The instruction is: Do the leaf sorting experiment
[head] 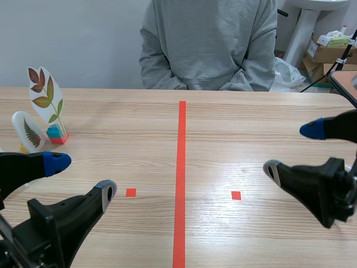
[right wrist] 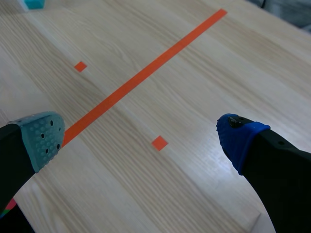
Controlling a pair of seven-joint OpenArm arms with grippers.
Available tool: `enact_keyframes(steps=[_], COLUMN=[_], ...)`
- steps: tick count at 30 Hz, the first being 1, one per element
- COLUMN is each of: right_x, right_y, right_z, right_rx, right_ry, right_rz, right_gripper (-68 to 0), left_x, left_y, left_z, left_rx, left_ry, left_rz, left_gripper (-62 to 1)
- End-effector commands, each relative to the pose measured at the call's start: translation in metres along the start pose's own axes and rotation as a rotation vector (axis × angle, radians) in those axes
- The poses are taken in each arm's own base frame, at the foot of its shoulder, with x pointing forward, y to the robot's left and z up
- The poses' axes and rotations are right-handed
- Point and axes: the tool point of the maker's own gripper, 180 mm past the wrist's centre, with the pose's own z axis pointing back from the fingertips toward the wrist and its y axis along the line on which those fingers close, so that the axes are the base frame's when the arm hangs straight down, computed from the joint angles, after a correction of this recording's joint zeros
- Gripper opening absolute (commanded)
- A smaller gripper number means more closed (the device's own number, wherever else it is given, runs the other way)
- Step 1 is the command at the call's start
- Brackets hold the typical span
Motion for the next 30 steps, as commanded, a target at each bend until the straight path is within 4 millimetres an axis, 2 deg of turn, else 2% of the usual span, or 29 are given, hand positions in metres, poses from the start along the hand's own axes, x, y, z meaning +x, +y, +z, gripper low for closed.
enact_keyframes(steps=[1,4,13,30], right_x=[0.002,-0.008,-0.015,-0.016], right_y=[0.006,0.012,0.012,0.012], right_z=[0.003,0.005,0.007,0.007], right_rx=[0.016,0.024,0.020,0.020], right_ry=[-0.022,-0.003,-0.001,0.000], right_rz=[-0.012,-0.038,-0.067,-0.068], right_gripper=[-2.0,-2.0,-2.0,-2.0], left_x=[0.010,0.011,0.017,0.017], left_y=[-0.002,-0.002,-0.001,-0.001], left_z=[0.000,0.000,0.000,0.000], left_rx=[-0.004,-0.003,-0.001,-0.001], left_ry=[-0.035,-0.044,-0.076,-0.075], left_rz=[0.000,0.021,0.066,0.066], left_gripper=[-6.7,-6.7,-6.7,-6.7])
